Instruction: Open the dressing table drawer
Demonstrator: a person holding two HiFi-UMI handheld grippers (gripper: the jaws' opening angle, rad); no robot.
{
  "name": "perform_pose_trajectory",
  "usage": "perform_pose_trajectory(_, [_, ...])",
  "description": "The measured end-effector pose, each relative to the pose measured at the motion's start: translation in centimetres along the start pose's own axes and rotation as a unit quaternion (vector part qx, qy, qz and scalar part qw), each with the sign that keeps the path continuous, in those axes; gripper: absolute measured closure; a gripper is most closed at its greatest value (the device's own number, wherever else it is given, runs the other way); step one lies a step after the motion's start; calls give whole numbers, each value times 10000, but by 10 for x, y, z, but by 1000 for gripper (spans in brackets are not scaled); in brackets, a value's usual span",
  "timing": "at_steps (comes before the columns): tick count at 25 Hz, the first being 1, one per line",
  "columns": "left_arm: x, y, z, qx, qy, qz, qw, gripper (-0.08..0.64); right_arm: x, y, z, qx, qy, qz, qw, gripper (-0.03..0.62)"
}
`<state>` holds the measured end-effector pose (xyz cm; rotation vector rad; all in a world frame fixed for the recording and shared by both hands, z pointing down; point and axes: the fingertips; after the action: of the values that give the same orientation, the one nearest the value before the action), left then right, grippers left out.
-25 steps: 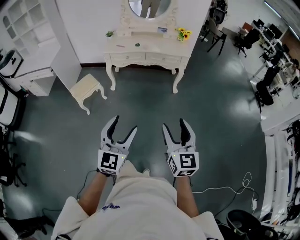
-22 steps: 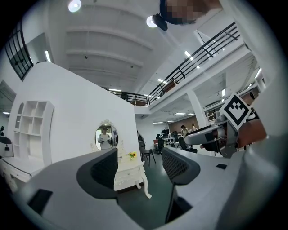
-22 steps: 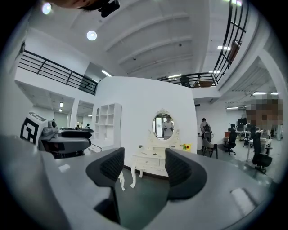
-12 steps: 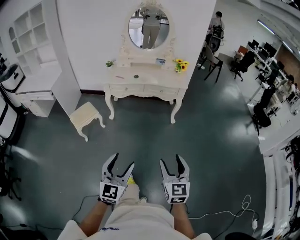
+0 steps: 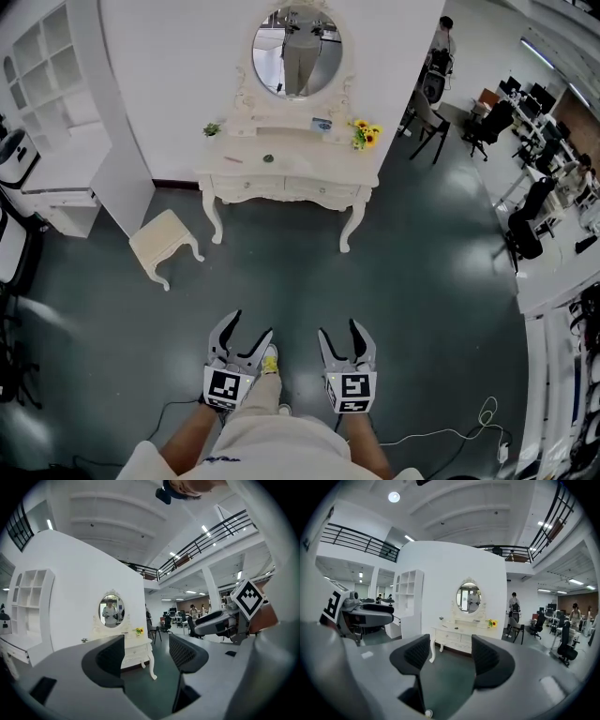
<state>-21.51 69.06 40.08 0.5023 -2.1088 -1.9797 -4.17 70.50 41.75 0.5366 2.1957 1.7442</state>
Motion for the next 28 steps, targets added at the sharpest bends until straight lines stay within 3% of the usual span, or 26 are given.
perform_pose_trajectory(7, [30,-11,-72,-1,-26,92,10000,258,-47,-30,-58,-58,43,-188,9998,324])
perform_pose_trajectory(13, [67,5,-138,208,-116,215,9995,258,-86,-42,-121,26,89,-237,9997,330])
perform_pose_trajectory(20, [81,-20,-218,21,228,120,9997,258,-137,-57,-184,13,353,-248,9991,333])
perform_pose_trajectory(28, [61,-26,-315,12,543,49,9985,258,-202,-54,-241,24,420,-423,9982,337])
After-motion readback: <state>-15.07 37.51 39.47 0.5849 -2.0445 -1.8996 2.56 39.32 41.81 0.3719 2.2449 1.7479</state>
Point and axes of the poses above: the fingertips, and each gripper's own axes: z backward along the fingers, x to its left, y out of its underside, and after that the axes turned 12 degrees about -y, right-handed
